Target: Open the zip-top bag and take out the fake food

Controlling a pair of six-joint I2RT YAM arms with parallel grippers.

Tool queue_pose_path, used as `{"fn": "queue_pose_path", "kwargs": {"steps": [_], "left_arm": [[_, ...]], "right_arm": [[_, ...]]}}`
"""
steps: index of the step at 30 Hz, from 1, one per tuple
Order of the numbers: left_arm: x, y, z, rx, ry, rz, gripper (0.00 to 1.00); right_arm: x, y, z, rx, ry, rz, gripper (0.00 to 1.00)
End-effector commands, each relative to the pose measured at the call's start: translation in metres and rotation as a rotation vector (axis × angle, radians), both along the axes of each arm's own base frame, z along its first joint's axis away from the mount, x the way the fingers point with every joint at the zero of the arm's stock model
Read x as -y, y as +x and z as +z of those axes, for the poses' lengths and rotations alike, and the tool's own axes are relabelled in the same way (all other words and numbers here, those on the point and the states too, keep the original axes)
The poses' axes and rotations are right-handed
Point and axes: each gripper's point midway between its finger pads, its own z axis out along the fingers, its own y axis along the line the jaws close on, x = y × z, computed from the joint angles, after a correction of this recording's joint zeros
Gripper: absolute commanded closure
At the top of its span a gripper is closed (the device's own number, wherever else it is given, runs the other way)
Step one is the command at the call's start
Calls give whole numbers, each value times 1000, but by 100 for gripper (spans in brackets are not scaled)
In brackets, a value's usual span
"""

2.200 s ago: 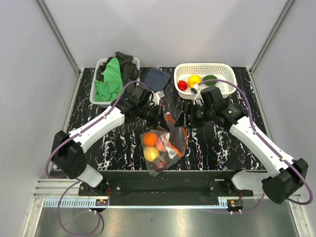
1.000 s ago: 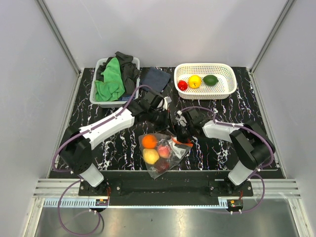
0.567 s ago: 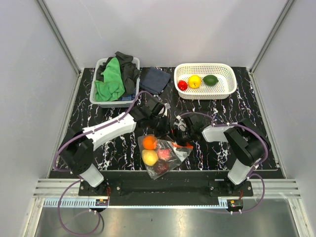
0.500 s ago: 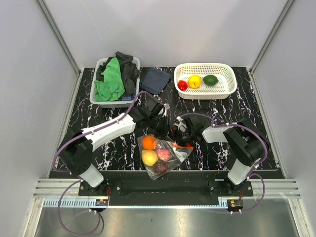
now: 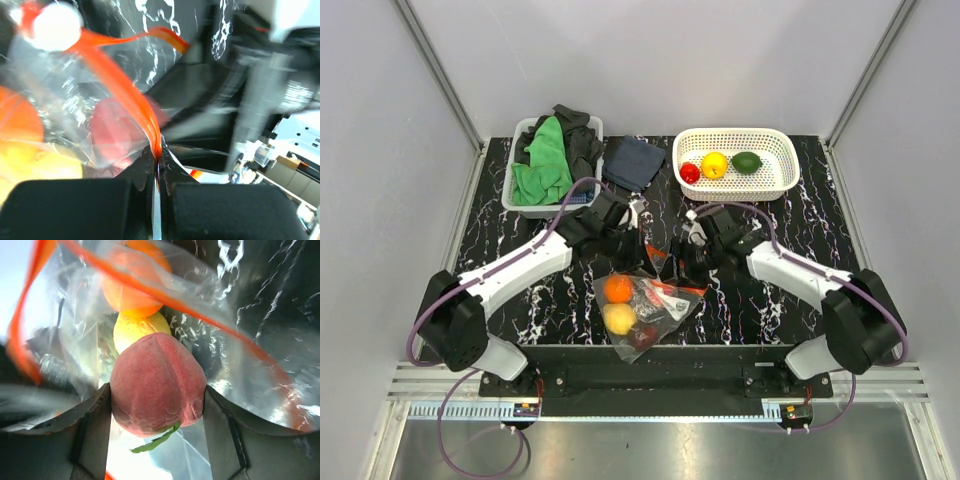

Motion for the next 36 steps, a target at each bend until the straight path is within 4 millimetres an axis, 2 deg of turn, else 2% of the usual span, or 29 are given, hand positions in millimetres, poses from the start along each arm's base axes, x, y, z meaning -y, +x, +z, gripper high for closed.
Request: {"fn": "queue_pose_path", "kwargs": {"steps": [1,2,4,5,6,8,10,11,13,14,16,17,19,20,21,23,24,27,28,29,31,32,33,34,35,36], "left_arm": [[-23,15,-3,84,45,-42,100],[-25,17,-3,87,48,-52,100],[-30,20,-3,93,55,-89,100],[-31,22,-2,102,58,-101,100],[-33,22,-4,113,63,-128,100],[-36,25,-7,112,83,-149,100],[-41,28,-11,116,105,-180,100],[-41,33,-6,133,104,-192,100],[-45,35,-6,145,124,-232,100],[-45,36,-6,150,128,-245,100],[-48,36,-2,177,136,-285,100],[-50,35,0,188,136,-297,100],[-55,31,-2,198,145,-329,100],[-58,30,-2,201,151,-334,100],[-59,30,-1,209,147,-341,100],[-60,27,0,210,130,-352,100],[-60,25,2,221,121,-366,100],[-63,26,3,245,127,-373,100],[-61,28,6,257,121,-373,100],[-60,29,7,259,114,-374,100],[-55,30,15,280,83,-378,100],[-54,31,17,287,78,-377,100],[-54,31,17,288,77,-377,100],[-54,31,20,296,74,-375,100],[-54,31,19,291,75,-373,100],[-53,30,19,291,71,-373,100]], "right_arm": [[13,12,45,155,-92,29,91],[12,21,57,192,-96,16,92],[21,34,65,214,-136,-18,93],[20,46,82,257,-125,-34,94],[23,53,87,268,-138,-53,96],[31,81,109,318,-127,-116,96],[46,108,121,354,-141,-193,99],[48,124,131,389,-144,-217,100],[63,152,137,437,-187,-281,100],[74,176,141,458,-209,-321,100],[92,207,140,482,-265,-393,100],[108,233,138,484,-288,-447,100],[127,264,134,500,-326,-520,100],[136,287,130,495,-337,-558,100],[157,304,127,491,-355,-612,100],[176,334,113,461,-376,-680,100],[197,345,106,443,-385,-724,100],[229,368,77,367,-385,-796,97],[230,374,78,369,-373,-800,96],[229,378,61,340,-382,-787,93],[232,388,59,367,-404,-773,89],[235,388,43,326,-428,-770,86],[250,391,40,316,-440,-793,81],[251,398,39,317,-440,-790,76],[250,395,33,287,-446,-781,71],[249,395,30,270,-449,-777,61]]}}
